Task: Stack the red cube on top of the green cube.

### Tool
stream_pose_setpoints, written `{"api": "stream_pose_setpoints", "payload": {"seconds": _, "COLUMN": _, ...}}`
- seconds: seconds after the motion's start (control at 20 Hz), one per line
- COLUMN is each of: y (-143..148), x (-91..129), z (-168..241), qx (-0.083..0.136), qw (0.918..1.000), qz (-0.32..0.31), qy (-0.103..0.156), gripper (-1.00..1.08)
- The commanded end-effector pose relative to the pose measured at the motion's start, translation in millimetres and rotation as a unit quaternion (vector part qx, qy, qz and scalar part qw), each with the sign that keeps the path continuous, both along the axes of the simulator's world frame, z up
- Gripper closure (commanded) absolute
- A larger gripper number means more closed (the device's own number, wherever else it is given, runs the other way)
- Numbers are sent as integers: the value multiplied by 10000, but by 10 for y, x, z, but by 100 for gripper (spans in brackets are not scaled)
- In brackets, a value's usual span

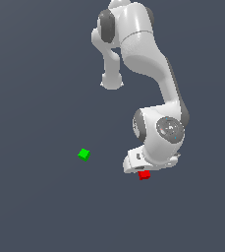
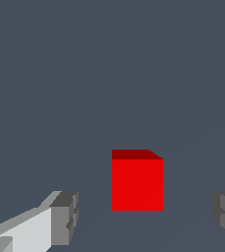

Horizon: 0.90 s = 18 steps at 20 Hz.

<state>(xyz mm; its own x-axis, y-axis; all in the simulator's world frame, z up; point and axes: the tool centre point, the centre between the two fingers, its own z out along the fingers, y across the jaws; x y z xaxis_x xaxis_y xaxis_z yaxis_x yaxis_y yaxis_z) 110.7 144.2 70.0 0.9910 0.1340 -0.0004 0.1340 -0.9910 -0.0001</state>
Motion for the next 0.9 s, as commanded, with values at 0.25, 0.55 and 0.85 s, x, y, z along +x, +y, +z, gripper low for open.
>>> {"api": "stream_pose_setpoints", "payload": {"seconds": 0.25, "y": 1, "x": 0, "z": -98, "qx": 0, "qw": 10000, "qz": 1, "qy": 0, "gripper": -92}}
{"api": "stream_pose_setpoints", "payload": {"seconds": 0.55, "y": 0, "x": -7, "z": -410, "qx": -1, "qw": 10000, "qz": 2, "qy": -2, "gripper": -92}}
{"api": "stream_pose_setpoints", "payload": {"seconds": 0.85, "y": 3, "x": 4, "z": -512, "qx": -1, "qw": 10000, "qz": 2, "qy": -2, "gripper": -92}}
